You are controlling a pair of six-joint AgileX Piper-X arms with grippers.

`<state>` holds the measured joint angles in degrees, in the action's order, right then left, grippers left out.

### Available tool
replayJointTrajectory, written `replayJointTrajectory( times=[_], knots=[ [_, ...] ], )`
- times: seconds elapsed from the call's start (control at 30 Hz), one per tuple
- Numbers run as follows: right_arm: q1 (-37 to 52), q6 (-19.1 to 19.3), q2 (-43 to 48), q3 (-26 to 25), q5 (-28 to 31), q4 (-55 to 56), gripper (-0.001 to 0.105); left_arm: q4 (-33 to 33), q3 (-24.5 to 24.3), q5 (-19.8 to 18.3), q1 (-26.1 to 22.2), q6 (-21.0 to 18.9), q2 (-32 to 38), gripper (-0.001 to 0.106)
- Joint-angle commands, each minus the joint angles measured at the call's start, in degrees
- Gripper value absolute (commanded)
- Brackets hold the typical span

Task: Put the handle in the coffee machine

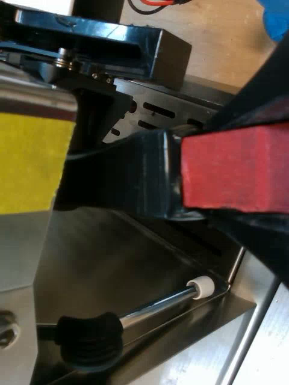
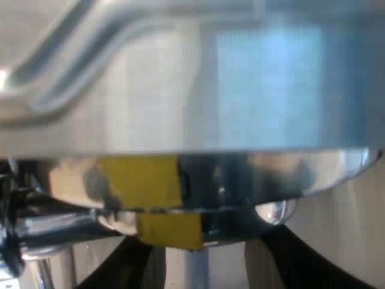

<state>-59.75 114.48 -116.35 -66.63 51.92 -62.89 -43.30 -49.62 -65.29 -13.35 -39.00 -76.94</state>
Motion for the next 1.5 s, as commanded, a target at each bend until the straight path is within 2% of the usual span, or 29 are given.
replayJointTrajectory(
  times=[0.03,0.53,0.63,0.7,0.8,1.23,1.33,1.5],
  knots=[
    [0.2,0.5,1.6,-1.4,-0.6,-8.3,0.035,0.8,-1.4,-8.6,0.0,0.4,1.5,0.001],
    [0.2,-0.3,1.6,-1.4,-2.1,-11.8,0.035,0.8,-1.4,-8.4,0.0,0.4,1.5,0.002],
    [0.2,-0.3,1.6,-1.4,-2.2,-11.8,0.035,0.8,-1.4,-8.4,0.0,0.4,1.5,0.020],
    [0.2,-0.3,1.6,-1.4,-2.2,-11.8,0.035,0.8,-1.4,-8.4,0.0,0.4,1.5,0.040],
    [0.2,-0.3,1.6,-1.4,-2.2,-11.8,0.035,0.8,-1.4,-8.4,0.0,0.4,1.5,0.056],
    [0.2,-0.3,1.6,-1.4,-2.2,-11.8,0.035,0.7,-1.4,-8.4,-0.4,0.4,1.6,0.058],
    [0.2,-0.3,1.6,-1.4,-2.2,-11.8,0.035,0.7,-1.4,-9.3,-1.9,0.4,2.7,0.058],
    [0.2,-0.3,1.6,-1.4,-2.2,-11.8,0.035,0.9,-1.4,-10.1,-7.4,0.4,6.0,0.058]
  ],
)
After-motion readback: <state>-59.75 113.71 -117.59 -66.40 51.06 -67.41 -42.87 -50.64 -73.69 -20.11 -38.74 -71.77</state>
